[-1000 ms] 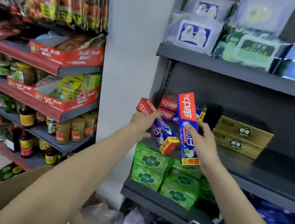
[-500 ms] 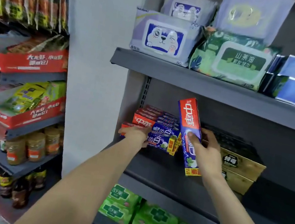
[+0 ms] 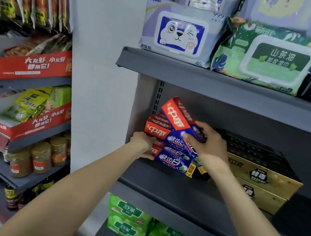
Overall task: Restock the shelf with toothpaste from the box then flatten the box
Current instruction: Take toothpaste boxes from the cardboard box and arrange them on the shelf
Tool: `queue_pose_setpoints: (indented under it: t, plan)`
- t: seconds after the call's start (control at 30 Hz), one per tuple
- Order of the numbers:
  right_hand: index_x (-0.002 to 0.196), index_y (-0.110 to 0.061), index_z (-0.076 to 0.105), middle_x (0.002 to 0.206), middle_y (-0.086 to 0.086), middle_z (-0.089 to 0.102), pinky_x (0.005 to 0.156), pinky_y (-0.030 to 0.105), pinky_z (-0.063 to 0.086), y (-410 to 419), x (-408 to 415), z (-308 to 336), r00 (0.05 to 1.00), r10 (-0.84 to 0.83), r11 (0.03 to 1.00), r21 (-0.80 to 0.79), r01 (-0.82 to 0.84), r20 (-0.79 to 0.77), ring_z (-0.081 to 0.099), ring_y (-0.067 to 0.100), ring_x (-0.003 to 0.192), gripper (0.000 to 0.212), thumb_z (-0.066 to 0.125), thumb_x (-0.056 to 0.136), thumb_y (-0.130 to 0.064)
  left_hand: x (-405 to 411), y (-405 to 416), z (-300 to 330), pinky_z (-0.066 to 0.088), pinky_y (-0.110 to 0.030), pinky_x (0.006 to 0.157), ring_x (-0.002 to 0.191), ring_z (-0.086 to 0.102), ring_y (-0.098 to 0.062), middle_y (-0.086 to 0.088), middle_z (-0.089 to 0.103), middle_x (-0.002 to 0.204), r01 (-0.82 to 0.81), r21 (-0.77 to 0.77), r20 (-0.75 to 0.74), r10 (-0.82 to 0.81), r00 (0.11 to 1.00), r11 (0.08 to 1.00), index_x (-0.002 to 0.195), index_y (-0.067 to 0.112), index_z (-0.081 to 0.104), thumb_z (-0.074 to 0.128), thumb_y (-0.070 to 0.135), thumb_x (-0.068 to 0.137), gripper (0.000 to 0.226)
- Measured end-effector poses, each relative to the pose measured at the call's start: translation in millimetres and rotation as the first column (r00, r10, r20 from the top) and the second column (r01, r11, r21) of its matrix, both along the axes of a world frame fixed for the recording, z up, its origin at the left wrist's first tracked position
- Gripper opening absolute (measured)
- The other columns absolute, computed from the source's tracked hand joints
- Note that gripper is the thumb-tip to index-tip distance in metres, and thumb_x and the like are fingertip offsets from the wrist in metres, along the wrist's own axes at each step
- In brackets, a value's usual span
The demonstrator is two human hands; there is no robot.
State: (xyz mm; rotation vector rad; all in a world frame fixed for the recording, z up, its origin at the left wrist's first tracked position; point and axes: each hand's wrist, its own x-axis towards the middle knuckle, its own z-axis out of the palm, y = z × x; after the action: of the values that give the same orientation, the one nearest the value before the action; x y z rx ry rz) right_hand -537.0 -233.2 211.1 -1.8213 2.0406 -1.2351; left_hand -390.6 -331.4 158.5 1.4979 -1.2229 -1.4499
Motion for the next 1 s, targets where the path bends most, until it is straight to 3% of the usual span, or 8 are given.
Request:
queue_pose_setpoints:
  t: [0.1, 0.2, 0.33, 0.47, 0.6, 0.73, 0.83, 1.0]
  plan:
    - [0.137, -0.029, 0.044, 0.134, 0.001, 0.047, 0.091, 0.039, 0.049, -5.8, 6.5, 4.8, 0.953, -0.029, 0.991, 0.117, 0.068, -0.303, 0.052, 0.023, 0.118, 0.054, 0.061, 0.087, -0.041, 11.3, -3.8, -3.2, 0.057, -0.041, 0.074, 0.09, 0.065, -0.029, -0.02, 0.065, 0.112, -0.002, -0.138, 0.119, 0.019, 0.993, 0.99, 0.099, 0.003, 0.058, 0.054, 0.019, 0.094, 0.017]
    - [0.142, -0.028, 0.039, 0.137, 0.0, 0.044, 0.093, 0.036, 0.045, -11.1, 12.8, 3.6, 0.927, 0.019, 0.984, 0.171, 0.049, -0.375, 0.047, 0.021, 0.124, 0.056, 0.058, 0.09, -0.038, 22.5, -4.9, -3.2, 0.05, -0.041, 0.093, 0.106, 0.06, -0.034, -0.022, 0.06, 0.119, -0.024, -0.266, 0.277, 0.101, 0.956, 0.964, 0.114, -0.001, 0.059, 0.045, 0.021, 0.096, 0.031]
    - [0.143, -0.029, 0.037, 0.142, -0.003, 0.042, 0.096, 0.036, 0.043, -18.1, 19.5, 0.2, 0.894, 0.028, 0.982, 0.177, 0.058, -0.447, 0.042, 0.021, 0.13, 0.055, 0.056, 0.092, -0.038, 29.1, 0.8, -1.2, 0.044, -0.031, 0.081, 0.106, 0.06, -0.031, -0.02, 0.062, 0.116, 0.023, -0.31, 0.195, 0.04, 0.98, 0.951, 0.115, -0.001, 0.055, 0.034, 0.018, 0.1, 0.032]
    - [0.144, -0.03, 0.034, 0.143, -0.004, 0.04, 0.096, 0.035, 0.041, -26.6, 20.3, -8.2, 0.874, 0.046, 0.981, 0.186, 0.051, -0.484, 0.038, 0.019, 0.132, 0.055, 0.052, 0.093, -0.039, 28.2, -1.7, 1.5, 0.046, -0.031, 0.083, 0.1, 0.062, -0.024, -0.014, 0.064, 0.117, 0.006, -0.273, 0.0, -0.006, 1.0, 0.962, 0.115, 0.011, 0.054, 0.027, 0.035, 0.102, 0.039]
    - [0.143, -0.029, 0.037, 0.139, -0.005, 0.04, 0.098, 0.035, 0.041, -32.2, 21.0, -22.1, 0.843, 0.049, 0.982, 0.179, 0.057, -0.536, 0.031, 0.016, 0.133, 0.05, 0.05, 0.095, -0.036, 28.5, -0.7, 7.4, 0.043, -0.023, 0.068, 0.084, 0.058, -0.014, -0.003, 0.063, 0.108, 0.004, -0.254, -0.087, -0.027, 0.996, 0.967, 0.124, 0.013, 0.051, 0.028, 0.047, 0.1, 0.047]
    - [0.147, -0.027, 0.026, 0.146, -0.003, 0.032, 0.106, 0.038, 0.033, -36.6, 19.9, -32.8, 0.767, 0.067, 0.981, 0.181, 0.065, -0.639, 0.024, 0.019, 0.136, 0.055, 0.044, 0.097, -0.038, 28.9, -1.7, 8.9, 0.047, -0.021, 0.063, 0.087, 0.061, -0.017, -0.01, 0.064, 0.12, 0.078, -0.249, -0.049, -0.093, 0.994, 0.965, 0.134, 0.013, 0.044, 0.043, 0.047, 0.096, 0.051]
    - [0.149, -0.027, 0.019, 0.148, -0.004, 0.027, 0.109, 0.039, 0.028, -36.7, 17.7, -33.9, 0.744, 0.098, 0.973, 0.222, 0.069, -0.661, 0.021, 0.019, 0.137, 0.07, 0.052, 0.091, -0.047, 29.0, -3.5, 5.4, 0.05, -0.024, 0.065, 0.089, 0.063, -0.019, -0.009, 0.064, 0.117, 0.094, -0.267, -0.035, -0.107, 0.994, 0.959, 0.135, 0.011, 0.042, 0.052, 0.039, 0.095, 0.05]
    - [0.15, -0.027, 0.011, 0.153, -0.001, 0.021, 0.113, 0.04, 0.02, -36.1, 18.8, -41.8, 0.693, 0.063, 0.972, 0.202, 0.12, -0.718, 0.018, 0.021, 0.141, 0.08, 0.062, 0.088, -0.033, 25.5, -3.2, 5.5, 0.053, -0.032, 0.076, 0.092, 0.064, -0.022, -0.011, 0.063, 0.119, 0.09, -0.257, -0.04, -0.104, 0.994, 0.962, 0.135, 0.012, 0.04, 0.055, 0.034, 0.094, 0.049]
